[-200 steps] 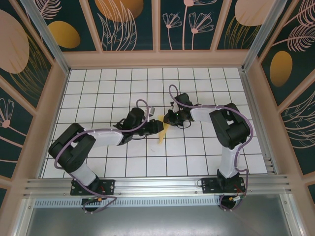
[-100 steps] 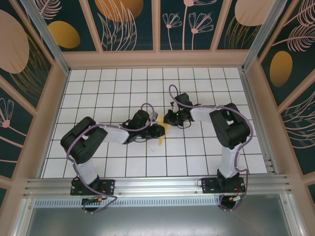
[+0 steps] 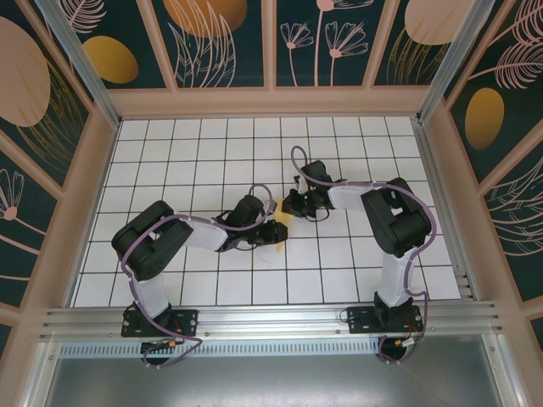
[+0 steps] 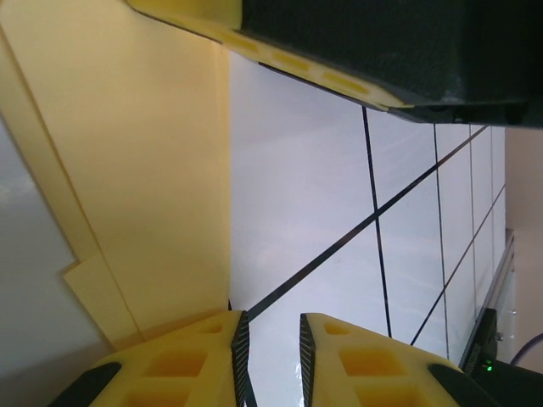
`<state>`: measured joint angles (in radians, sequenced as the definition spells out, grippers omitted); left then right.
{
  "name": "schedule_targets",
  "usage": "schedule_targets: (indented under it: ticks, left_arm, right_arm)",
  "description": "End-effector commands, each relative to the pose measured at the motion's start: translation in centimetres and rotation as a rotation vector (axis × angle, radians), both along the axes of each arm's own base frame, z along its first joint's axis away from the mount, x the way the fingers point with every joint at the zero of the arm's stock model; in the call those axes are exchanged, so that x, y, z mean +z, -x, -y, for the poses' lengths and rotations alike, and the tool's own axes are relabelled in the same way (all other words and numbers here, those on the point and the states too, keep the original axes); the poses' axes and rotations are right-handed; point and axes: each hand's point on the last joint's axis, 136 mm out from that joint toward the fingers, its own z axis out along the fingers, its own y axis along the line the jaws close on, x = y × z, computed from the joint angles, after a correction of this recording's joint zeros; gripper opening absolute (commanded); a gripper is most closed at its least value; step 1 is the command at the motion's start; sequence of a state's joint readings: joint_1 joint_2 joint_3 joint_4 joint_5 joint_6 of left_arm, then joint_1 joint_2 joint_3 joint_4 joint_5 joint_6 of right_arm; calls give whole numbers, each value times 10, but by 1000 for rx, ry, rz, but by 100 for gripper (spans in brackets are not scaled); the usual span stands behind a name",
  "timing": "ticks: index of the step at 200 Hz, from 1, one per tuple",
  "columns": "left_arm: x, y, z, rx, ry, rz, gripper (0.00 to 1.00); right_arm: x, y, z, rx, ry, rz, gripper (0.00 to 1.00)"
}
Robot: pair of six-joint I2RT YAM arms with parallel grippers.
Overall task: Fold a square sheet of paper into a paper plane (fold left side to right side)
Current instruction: Fold the wing for the fifth time at the center of the table.
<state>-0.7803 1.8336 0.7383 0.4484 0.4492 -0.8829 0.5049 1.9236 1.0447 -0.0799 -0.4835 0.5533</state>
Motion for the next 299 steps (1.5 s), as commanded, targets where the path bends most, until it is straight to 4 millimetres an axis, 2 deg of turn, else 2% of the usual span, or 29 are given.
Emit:
schedule_targets:
  ticks: [1, 79, 135, 139, 156, 207, 223, 241, 293, 295, 299]
  left_arm:
    - [-25, 31, -3, -73, -82, -83, 26]
    - [-44, 72, -17, -138, -189, -130, 26]
    - [-34, 85, -33, -114, -173, -129, 25]
    - [-24, 84, -30, -114, -146, -112, 26]
    - [-9, 80, -27, -106, -121, -83, 27]
    - [49, 41, -25, -48, -86, 61, 29]
    - [62, 34, -20, -50, -62, 95, 29]
    - [60, 29, -11, -77, -57, 104, 29]
    - [32, 11, 4, -87, -109, 109, 30]
    - [23, 12, 3, -91, -125, 93, 30]
    - [18, 12, 3, -93, -132, 86, 31]
  right_arm:
    - [-40, 13, 30, -32, 153, -86, 13]
    - [-43, 13, 34, -39, 176, -97, 12]
    - [-42, 13, 34, -41, 177, -96, 12]
    - [-42, 13, 34, -40, 177, -96, 12]
    - [-42, 14, 34, -40, 176, -98, 12]
    - [-40, 14, 35, -42, 178, -92, 12]
    - [-39, 14, 35, -42, 177, -92, 13]
    - [-39, 14, 35, -43, 175, -91, 12]
    - [-38, 14, 33, -38, 166, -89, 12]
    - [-37, 14, 33, -38, 166, -89, 12]
    - [-36, 13, 33, -38, 164, -87, 12]
